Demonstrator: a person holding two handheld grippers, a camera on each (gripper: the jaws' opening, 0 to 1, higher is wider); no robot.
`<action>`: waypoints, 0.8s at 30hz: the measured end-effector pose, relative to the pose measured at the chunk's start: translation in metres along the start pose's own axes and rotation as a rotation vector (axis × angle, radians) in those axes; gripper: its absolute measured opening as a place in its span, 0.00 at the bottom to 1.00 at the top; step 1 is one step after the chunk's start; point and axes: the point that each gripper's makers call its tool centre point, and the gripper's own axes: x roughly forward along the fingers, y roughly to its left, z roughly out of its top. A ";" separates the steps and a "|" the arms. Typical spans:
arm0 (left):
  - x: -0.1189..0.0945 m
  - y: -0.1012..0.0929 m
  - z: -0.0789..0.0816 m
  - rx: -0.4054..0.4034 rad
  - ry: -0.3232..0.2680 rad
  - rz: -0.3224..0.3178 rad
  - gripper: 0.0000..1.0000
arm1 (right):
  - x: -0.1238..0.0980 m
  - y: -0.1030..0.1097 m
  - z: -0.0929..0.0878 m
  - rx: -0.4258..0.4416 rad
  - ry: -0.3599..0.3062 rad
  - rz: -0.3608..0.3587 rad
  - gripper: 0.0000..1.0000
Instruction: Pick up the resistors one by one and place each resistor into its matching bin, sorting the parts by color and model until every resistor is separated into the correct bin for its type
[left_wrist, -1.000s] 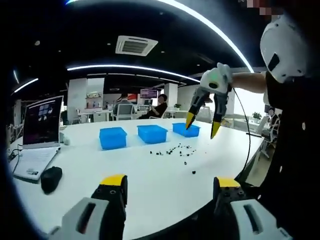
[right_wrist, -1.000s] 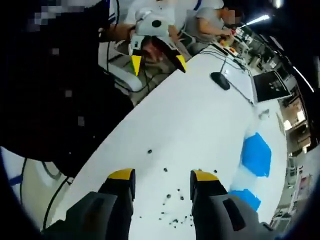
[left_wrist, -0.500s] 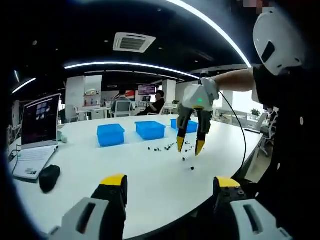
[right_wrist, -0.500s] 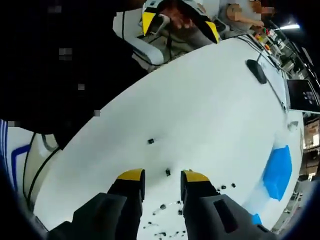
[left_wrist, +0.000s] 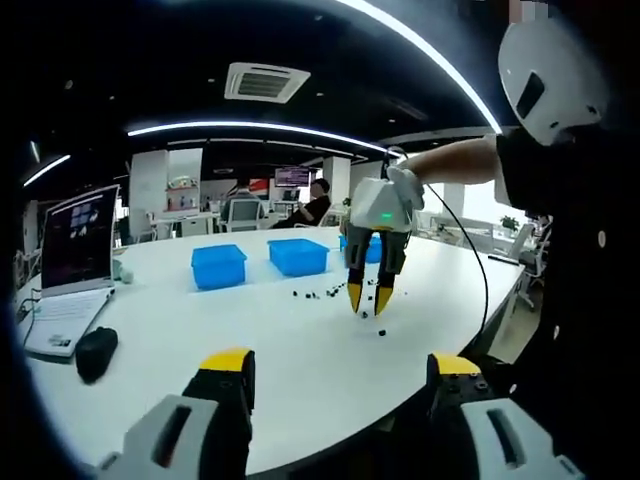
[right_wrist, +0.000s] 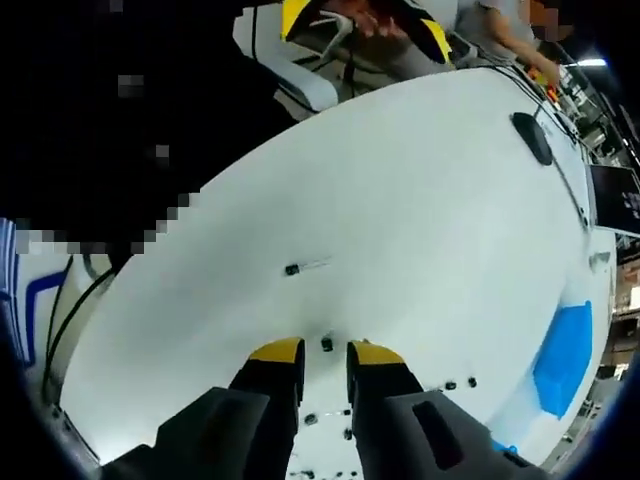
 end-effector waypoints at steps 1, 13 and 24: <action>0.000 0.000 0.000 0.001 0.002 0.001 0.70 | 0.001 0.000 -0.001 -0.002 0.004 0.001 0.19; 0.003 -0.003 -0.002 0.004 0.009 -0.016 0.70 | 0.003 -0.002 0.000 0.020 0.002 0.042 0.07; 0.002 0.009 0.009 -0.002 -0.041 0.035 0.71 | -0.033 -0.013 0.015 0.289 -0.192 -0.103 0.07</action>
